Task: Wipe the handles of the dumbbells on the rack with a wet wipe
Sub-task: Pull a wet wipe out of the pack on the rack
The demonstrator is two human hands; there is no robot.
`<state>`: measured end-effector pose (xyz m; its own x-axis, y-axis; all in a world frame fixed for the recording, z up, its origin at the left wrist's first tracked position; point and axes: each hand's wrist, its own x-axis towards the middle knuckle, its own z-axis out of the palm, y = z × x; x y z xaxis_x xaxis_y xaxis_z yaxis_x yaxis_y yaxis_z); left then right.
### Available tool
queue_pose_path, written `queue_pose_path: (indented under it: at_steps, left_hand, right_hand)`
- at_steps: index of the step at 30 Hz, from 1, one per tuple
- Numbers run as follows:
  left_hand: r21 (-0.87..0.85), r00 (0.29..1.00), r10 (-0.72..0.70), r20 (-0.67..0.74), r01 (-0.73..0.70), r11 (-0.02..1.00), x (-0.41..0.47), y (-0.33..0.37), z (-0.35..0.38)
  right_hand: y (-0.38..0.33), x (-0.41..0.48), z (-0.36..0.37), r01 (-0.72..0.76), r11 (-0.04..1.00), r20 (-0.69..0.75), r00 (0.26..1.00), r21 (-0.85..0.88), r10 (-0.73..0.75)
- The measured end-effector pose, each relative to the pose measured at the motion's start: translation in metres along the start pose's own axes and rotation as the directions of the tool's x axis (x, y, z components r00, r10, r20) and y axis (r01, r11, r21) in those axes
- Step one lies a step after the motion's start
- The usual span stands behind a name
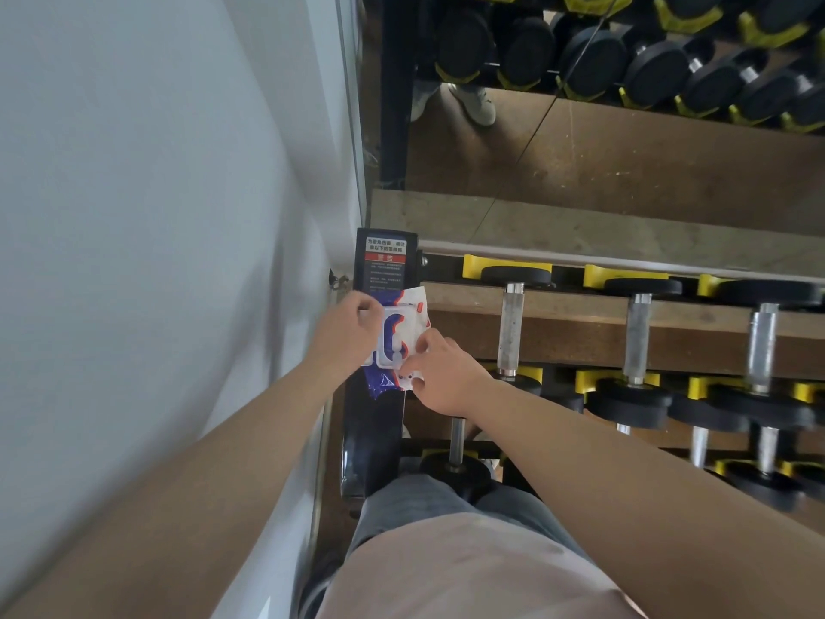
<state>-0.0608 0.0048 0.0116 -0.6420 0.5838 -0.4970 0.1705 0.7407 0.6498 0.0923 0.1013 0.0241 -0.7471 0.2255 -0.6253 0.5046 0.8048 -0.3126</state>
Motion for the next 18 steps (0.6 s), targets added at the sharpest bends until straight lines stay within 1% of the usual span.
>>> queue_pose_path:
  at_steps: [1,3,5,7,9,11,15,18]
  left_hand:
    - [0.155,0.996,0.057,0.063,-0.066,0.986,-0.001,-0.008,0.004]
    - [0.378,0.975,0.163,0.150,-0.209,0.902,-0.002,-0.019,0.012]
    - [0.502,0.961,0.232,0.151,-0.277,0.819,-0.003,-0.020,0.015]
    - [0.541,0.946,0.295,0.133,-0.318,0.778,-0.004,-0.019,0.018]
    - [0.585,0.923,0.351,0.160,-0.375,0.719,-0.004,-0.019,0.018]
    - [0.621,0.908,0.376,0.185,-0.405,0.671,-0.002,-0.021,0.020]
    - [0.593,0.913,0.384,0.136,-0.385,0.707,-0.002,-0.017,0.022]
    - [0.627,0.901,0.409,0.142,-0.401,0.667,-0.002,-0.015,0.025]
  right_hand:
    - [-0.001,0.000,0.000,-0.001,1.000,0.002,1.000,-0.018,0.001]
    - [-0.003,0.001,0.000,-0.001,0.997,0.008,1.000,-0.075,0.001]
    - [-0.005,0.003,0.000,-0.005,0.996,0.007,1.000,-0.090,0.006]
    - [-0.005,0.004,0.001,-0.010,0.998,0.014,1.000,-0.066,0.011]
    - [-0.004,0.004,0.000,0.000,0.999,0.025,1.000,-0.043,0.001]
    - [-0.002,0.003,-0.001,0.006,1.000,0.025,1.000,-0.027,-0.005]
    - [-0.002,0.003,-0.001,-0.002,1.000,0.023,1.000,-0.008,0.002]
    - [-0.001,0.003,0.000,-0.001,1.000,0.019,1.000,-0.001,0.001]
